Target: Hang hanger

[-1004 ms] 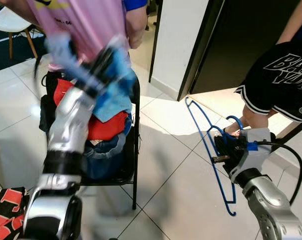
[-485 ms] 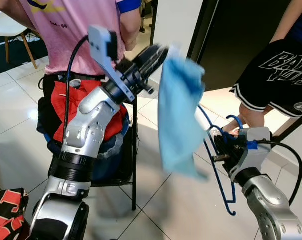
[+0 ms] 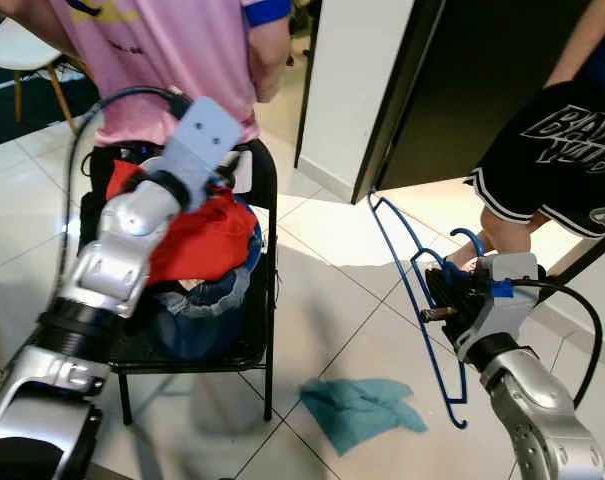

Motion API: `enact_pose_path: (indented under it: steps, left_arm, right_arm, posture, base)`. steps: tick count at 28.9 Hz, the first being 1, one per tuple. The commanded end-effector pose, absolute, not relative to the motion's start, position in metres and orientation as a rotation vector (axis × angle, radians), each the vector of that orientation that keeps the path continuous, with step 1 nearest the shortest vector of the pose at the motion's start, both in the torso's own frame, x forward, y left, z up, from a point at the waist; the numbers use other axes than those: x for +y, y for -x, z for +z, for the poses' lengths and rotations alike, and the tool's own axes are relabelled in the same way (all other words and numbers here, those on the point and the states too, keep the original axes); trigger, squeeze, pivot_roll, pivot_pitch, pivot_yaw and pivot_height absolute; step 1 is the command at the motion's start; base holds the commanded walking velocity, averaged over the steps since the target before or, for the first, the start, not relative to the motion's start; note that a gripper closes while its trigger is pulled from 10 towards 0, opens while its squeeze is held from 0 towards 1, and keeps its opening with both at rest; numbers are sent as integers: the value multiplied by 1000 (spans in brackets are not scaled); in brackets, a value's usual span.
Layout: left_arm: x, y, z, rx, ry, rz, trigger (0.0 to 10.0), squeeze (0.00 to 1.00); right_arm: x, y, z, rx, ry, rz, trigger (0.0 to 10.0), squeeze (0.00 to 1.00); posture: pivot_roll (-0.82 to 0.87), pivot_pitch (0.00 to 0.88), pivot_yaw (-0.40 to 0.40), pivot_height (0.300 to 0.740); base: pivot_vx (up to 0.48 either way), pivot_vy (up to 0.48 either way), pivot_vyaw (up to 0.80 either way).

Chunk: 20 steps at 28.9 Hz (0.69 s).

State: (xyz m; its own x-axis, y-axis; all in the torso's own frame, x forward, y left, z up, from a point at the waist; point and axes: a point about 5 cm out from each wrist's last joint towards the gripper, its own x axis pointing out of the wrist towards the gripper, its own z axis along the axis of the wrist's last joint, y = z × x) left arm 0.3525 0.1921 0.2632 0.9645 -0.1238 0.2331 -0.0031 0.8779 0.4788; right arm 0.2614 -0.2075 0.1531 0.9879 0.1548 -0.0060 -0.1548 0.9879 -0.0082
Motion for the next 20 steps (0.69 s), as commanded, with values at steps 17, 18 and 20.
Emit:
enact_pose_path:
  steps: [17,18,20]
  left_arm:
    - [237,-290,153,153,-181,251,10000,0]
    - [237,-290,153,153,-181,251,10000,0]
    - [233,-290,148,168,-145,233,10000,0]
  right_arm:
    - [-213,-259,147,36,1,147,10000,0]
    - [-213,-259,147,36,1,147,10000,0]
    - [-213,-259,147,36,2,148,10000,0]
  posture:
    - [10,128,-73,740]
    - [10,128,-73,740]
    - [9,122,-73,740]
  base:
    - [0,0,0]
    - [0,0,0]
    - [0,0,0]
